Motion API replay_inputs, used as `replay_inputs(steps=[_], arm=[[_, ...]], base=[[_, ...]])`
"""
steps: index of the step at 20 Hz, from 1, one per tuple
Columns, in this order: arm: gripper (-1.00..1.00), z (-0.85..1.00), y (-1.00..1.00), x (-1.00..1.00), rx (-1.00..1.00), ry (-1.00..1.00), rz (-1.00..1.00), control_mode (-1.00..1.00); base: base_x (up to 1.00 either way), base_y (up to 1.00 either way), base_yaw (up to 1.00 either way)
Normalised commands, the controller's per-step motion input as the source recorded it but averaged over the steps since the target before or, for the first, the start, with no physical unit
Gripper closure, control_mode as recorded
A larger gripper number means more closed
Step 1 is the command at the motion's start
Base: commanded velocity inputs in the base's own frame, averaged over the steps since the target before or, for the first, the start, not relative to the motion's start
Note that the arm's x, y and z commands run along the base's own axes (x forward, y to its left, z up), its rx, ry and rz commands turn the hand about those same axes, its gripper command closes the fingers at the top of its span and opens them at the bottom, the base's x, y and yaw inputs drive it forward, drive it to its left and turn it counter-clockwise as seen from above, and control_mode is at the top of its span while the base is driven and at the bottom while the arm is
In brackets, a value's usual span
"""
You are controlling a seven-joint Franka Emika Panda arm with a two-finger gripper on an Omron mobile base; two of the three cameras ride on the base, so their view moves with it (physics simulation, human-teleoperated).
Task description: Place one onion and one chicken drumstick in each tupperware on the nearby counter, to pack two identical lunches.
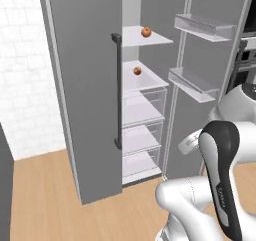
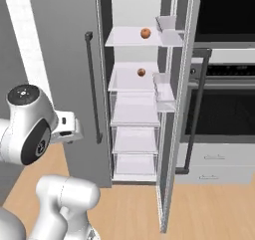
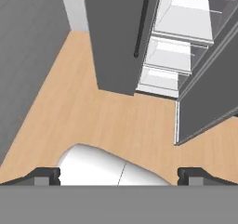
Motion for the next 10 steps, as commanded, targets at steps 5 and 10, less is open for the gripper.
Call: replay_inputs(steps=[5, 10], arm=[[-1.0, 0.0, 0.0, 0.0, 0.0, 0.0, 0.0, 1.0], [-1.0, 0.0, 0.0, 0.0, 0.0, 0.0, 0.0, 1.0]], base=[[1.0, 0.09, -0.22], [0.73, 0.0, -0.01]])
